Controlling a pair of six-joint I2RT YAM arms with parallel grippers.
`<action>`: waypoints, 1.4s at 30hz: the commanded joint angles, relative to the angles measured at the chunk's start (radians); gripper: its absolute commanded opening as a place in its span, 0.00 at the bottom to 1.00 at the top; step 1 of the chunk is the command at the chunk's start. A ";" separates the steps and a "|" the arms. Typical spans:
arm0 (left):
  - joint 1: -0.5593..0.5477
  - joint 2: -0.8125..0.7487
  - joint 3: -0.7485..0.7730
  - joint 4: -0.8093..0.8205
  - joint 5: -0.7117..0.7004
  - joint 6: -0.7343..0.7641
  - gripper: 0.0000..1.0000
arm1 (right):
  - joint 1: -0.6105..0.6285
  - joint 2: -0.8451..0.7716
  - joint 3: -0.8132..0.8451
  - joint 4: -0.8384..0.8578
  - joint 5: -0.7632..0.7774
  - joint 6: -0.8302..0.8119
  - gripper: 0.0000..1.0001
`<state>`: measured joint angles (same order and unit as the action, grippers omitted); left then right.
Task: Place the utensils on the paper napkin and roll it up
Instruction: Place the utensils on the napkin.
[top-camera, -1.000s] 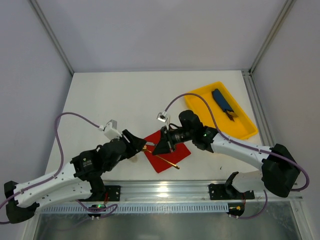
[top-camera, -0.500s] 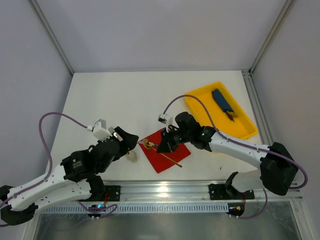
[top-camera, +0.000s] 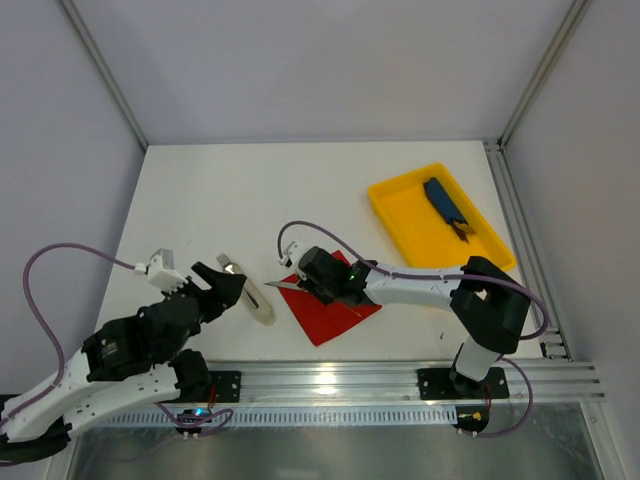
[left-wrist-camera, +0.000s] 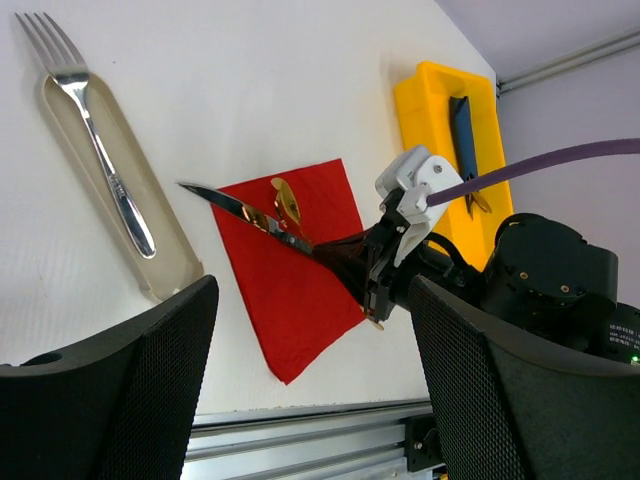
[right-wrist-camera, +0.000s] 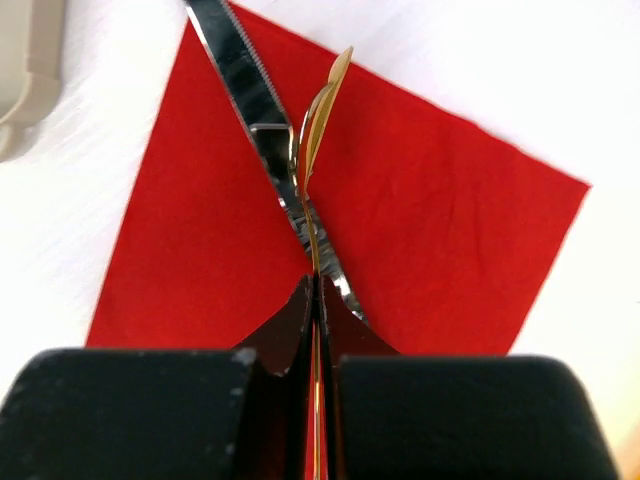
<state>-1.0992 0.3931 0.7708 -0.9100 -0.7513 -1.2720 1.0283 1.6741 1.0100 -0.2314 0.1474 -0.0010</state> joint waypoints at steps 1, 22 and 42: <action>0.001 -0.008 0.019 -0.039 -0.030 0.026 0.78 | 0.024 0.003 0.053 0.109 0.217 -0.096 0.04; -0.001 -0.056 -0.001 -0.050 -0.051 0.062 0.79 | 0.159 0.098 -0.066 0.461 0.423 -0.503 0.04; 0.001 -0.063 -0.001 -0.050 -0.059 0.074 0.81 | 0.168 0.231 -0.059 0.601 0.480 -0.645 0.04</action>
<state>-1.0992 0.3420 0.7681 -0.9554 -0.7750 -1.2137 1.1893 1.9049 0.9367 0.2913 0.6113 -0.6331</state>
